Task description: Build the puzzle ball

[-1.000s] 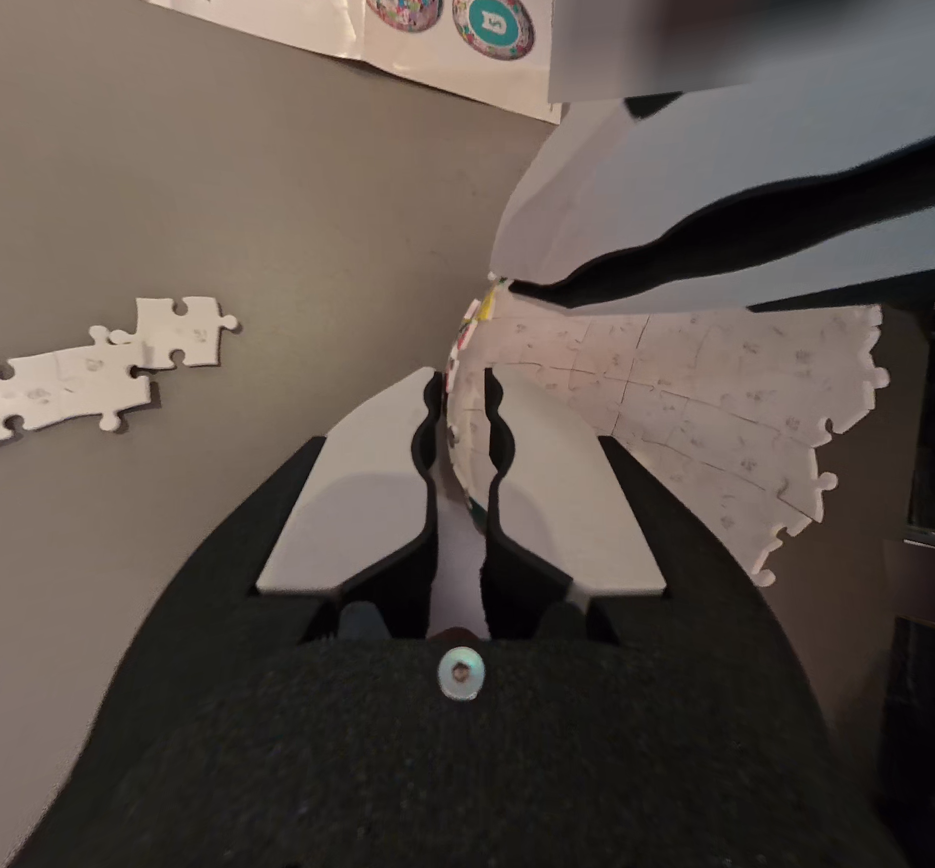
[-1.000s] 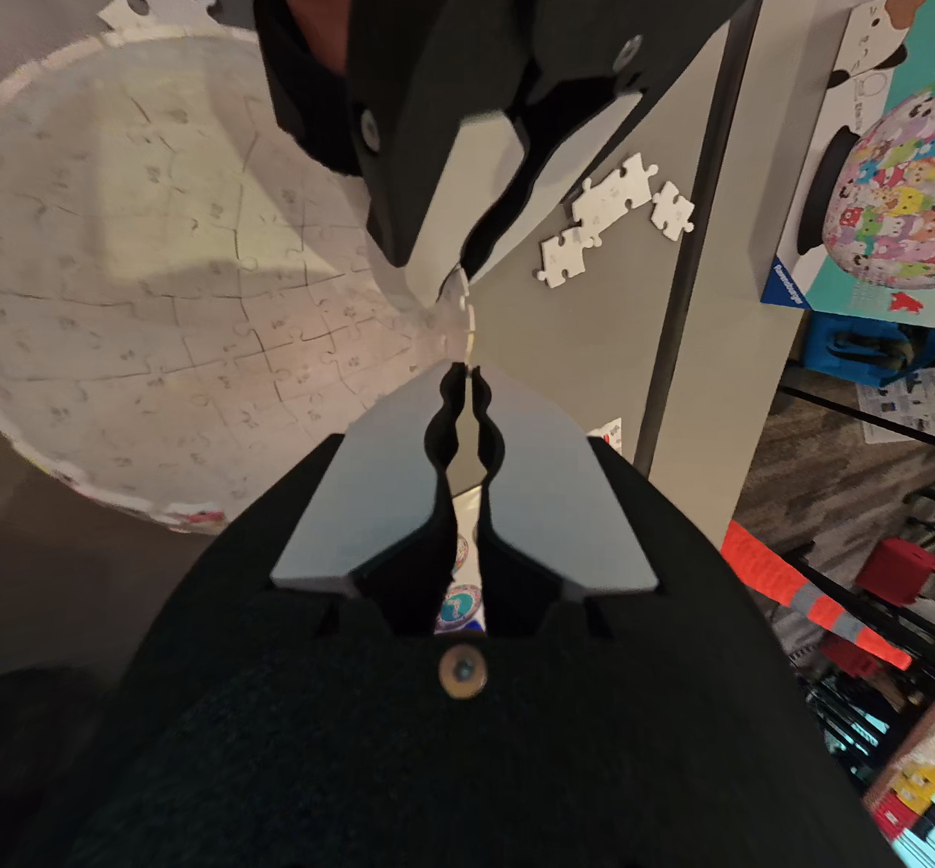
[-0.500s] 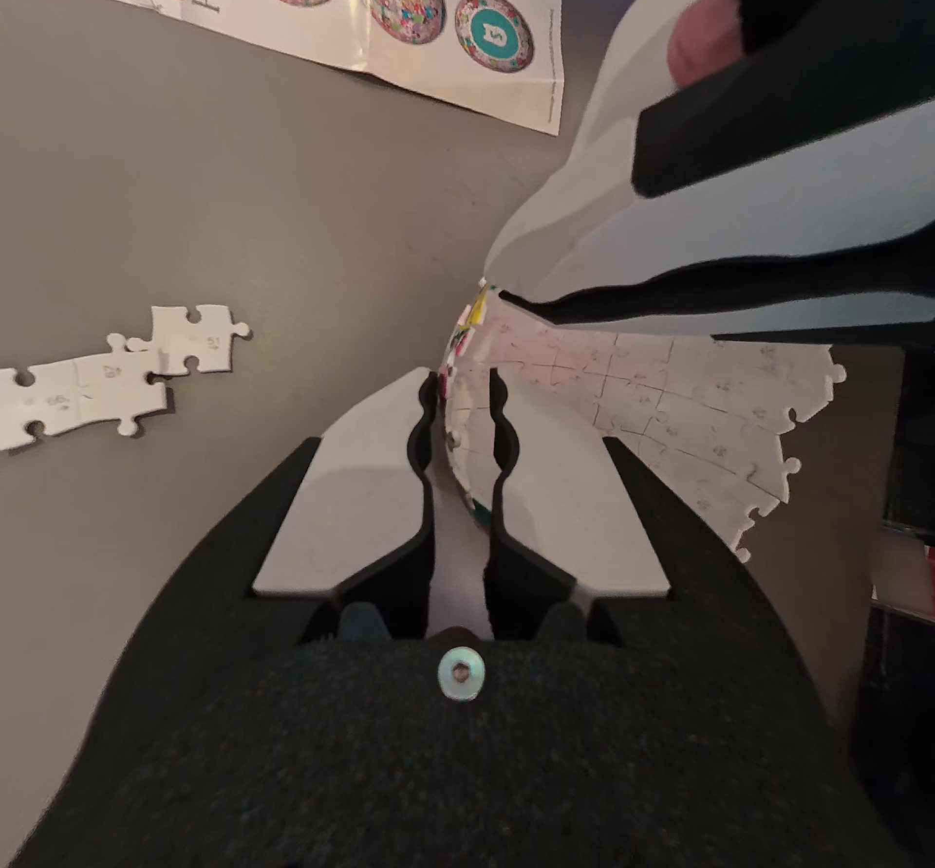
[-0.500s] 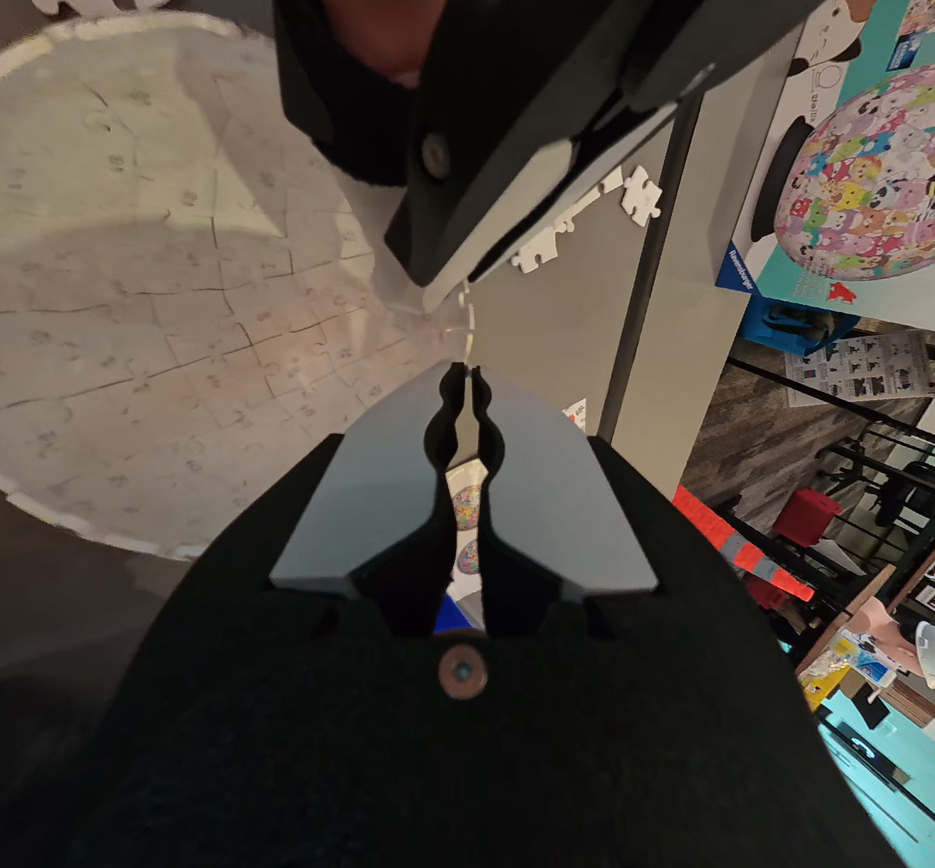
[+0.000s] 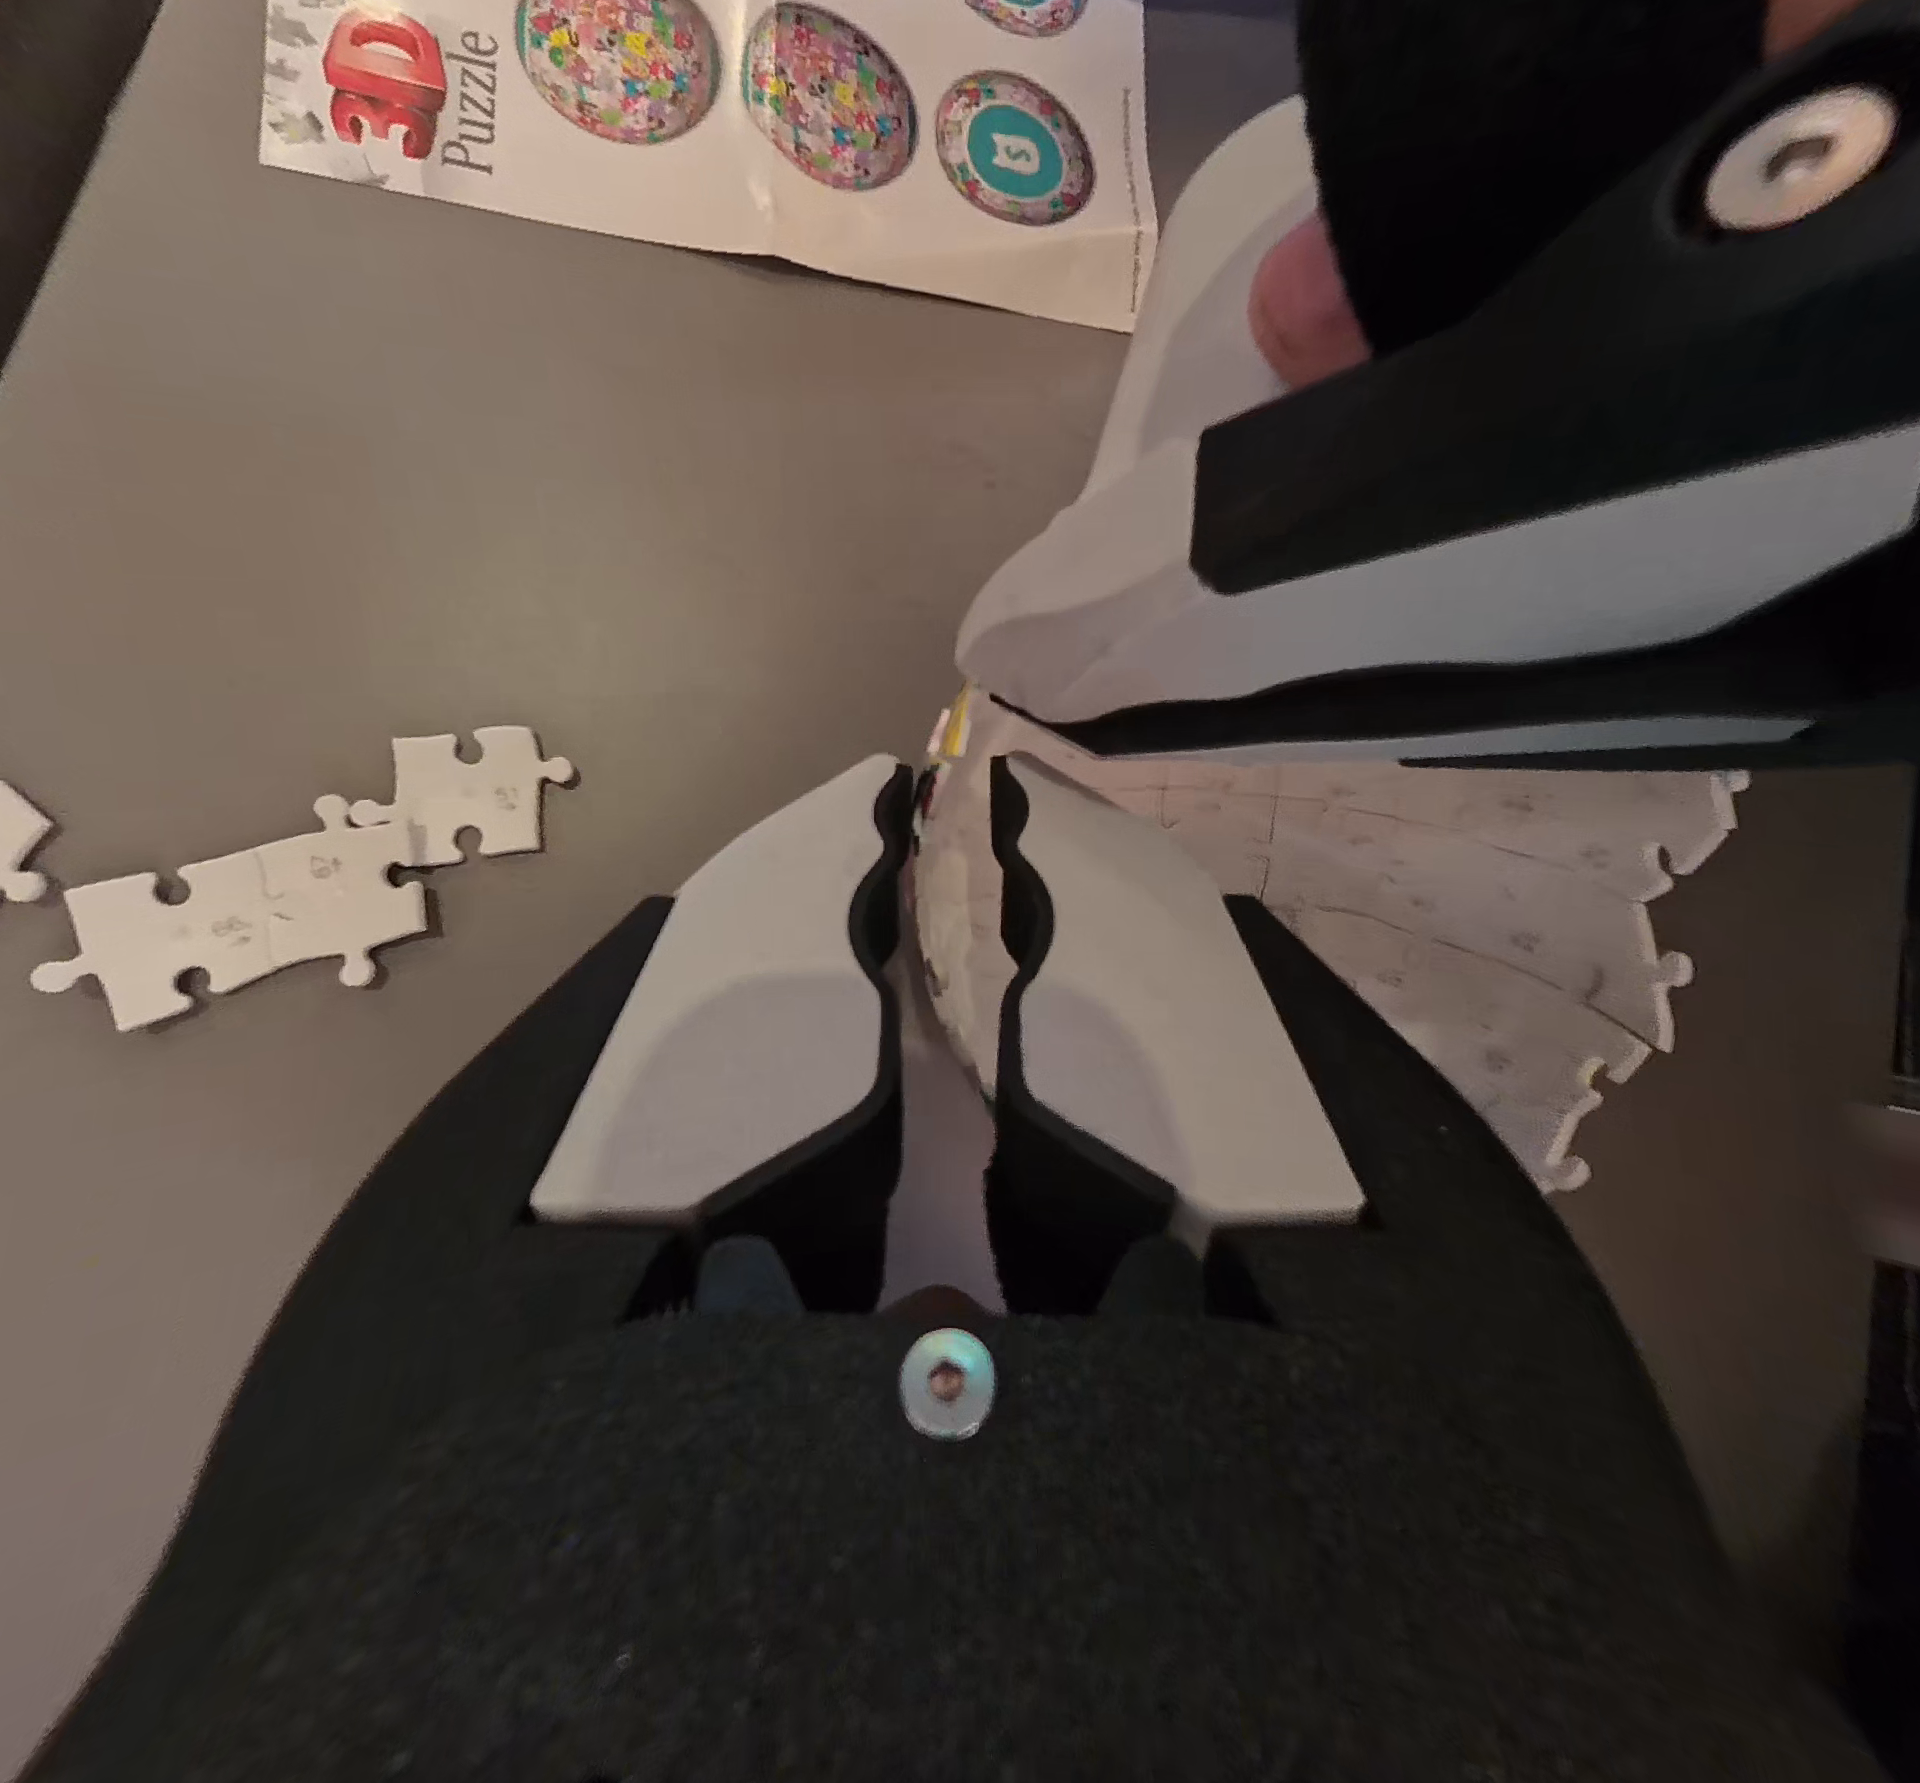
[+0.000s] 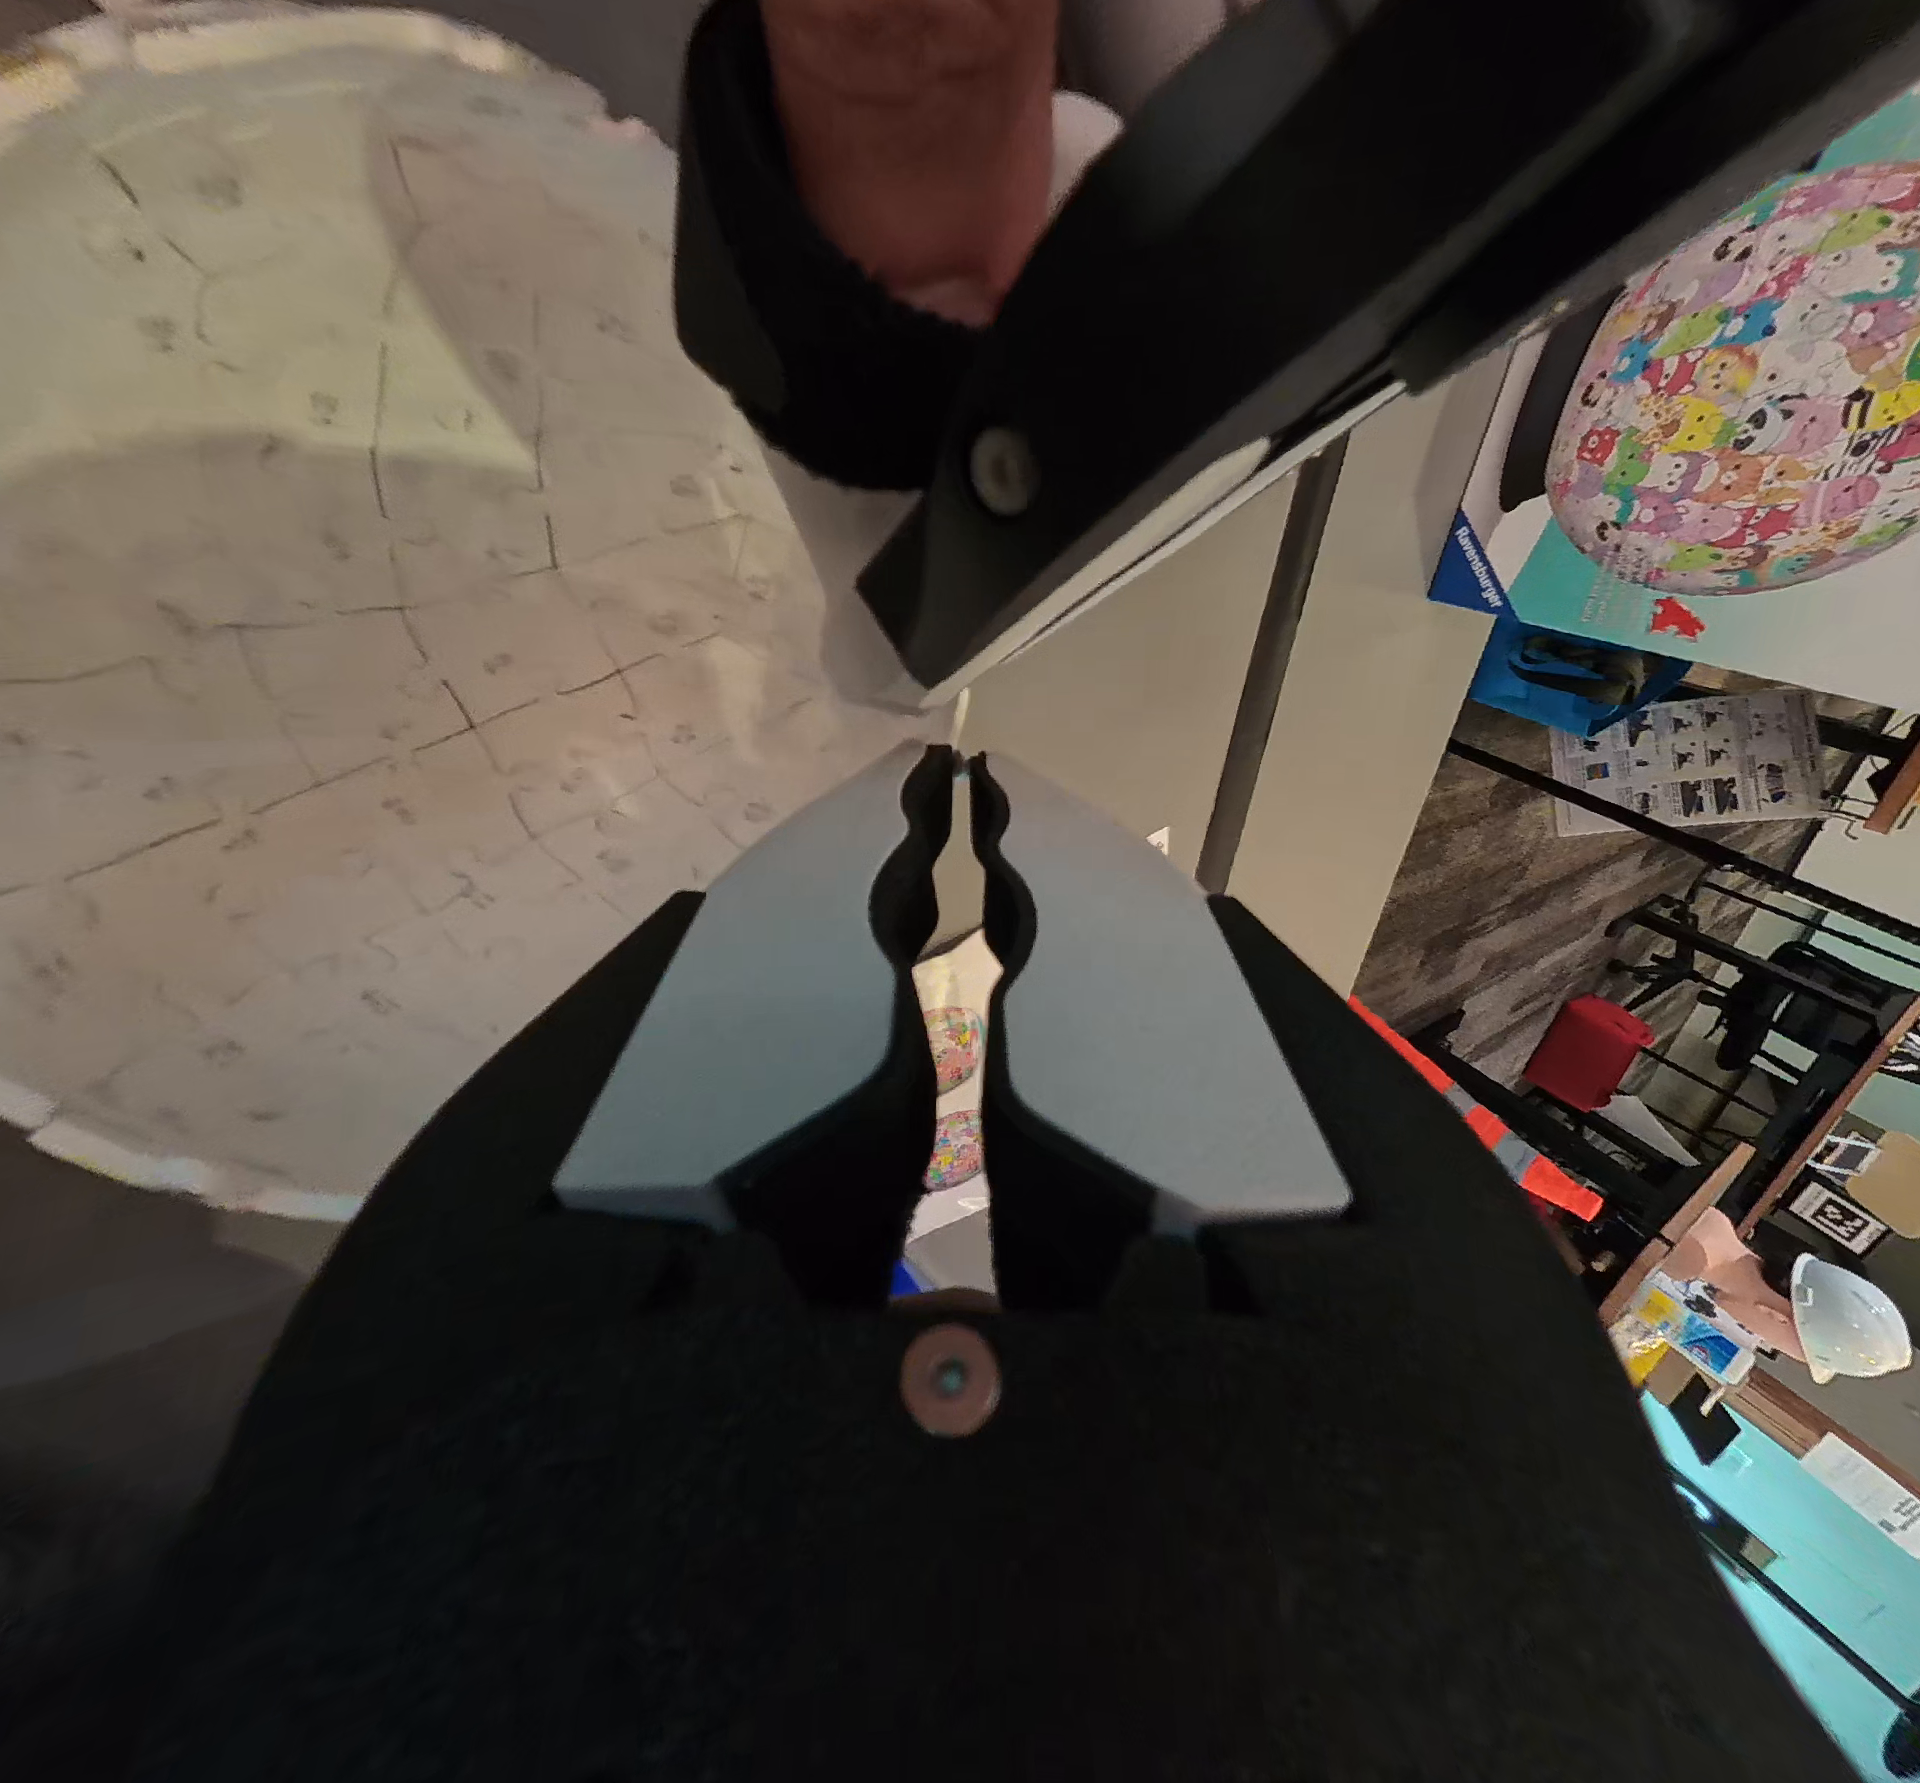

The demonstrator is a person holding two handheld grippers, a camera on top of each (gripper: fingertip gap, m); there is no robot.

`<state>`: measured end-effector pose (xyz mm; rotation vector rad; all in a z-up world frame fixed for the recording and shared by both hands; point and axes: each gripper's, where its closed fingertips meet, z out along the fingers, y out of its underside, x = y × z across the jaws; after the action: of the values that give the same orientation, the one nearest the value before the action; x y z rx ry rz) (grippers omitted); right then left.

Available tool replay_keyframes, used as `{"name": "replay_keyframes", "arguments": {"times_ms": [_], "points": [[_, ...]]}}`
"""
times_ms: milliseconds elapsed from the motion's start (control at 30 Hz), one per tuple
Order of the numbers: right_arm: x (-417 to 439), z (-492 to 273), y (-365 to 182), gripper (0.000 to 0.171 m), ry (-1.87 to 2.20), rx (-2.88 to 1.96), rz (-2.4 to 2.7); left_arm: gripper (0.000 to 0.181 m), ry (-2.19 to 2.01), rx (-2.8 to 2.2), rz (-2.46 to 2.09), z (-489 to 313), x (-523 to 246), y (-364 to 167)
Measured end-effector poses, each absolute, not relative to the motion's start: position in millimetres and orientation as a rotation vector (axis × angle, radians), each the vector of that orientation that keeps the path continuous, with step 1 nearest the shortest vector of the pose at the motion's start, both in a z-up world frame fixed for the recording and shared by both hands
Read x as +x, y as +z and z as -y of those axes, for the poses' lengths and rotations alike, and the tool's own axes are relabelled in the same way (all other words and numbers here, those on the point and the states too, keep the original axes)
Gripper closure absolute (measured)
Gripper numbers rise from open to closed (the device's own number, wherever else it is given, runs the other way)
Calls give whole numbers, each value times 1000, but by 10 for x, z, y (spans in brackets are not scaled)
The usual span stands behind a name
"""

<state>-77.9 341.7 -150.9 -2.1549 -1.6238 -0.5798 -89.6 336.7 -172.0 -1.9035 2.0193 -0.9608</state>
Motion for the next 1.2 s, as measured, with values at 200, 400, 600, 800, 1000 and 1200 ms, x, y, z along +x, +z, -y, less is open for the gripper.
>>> {"name": "replay_keyframes", "arguments": {"times_ms": [200, 400, 600, 800, 1000, 1200], "points": [[-784, -3423, -1532, 168, -520, -2155, 1632, 174, -962, -1904, -2023, -3389, -888, -1754], [-779, -3434, -1557, 168, -391, -2177, 1616, 176, -917, -1884, -2027, -3403, -879, -1777], [-795, -3412, -1574, 168, -309, -2191, 1627, 177, -906, -1873, -2044, -3382, -885, -1794], [-792, -3359, -1340, 168, -155, -2143, 1573, 177, -900, -1866, -2042, -3379, -885, -1787], [-699, -3291, -1324, 149, 216, -2251, 1397, 176, -882, -1859, -2028, -3388, -887, -1758], [-757, -3282, -1553, 159, 312, -2330, 1420, 176, -859, -1849, -2024, -3394, -885, -1738]]}}
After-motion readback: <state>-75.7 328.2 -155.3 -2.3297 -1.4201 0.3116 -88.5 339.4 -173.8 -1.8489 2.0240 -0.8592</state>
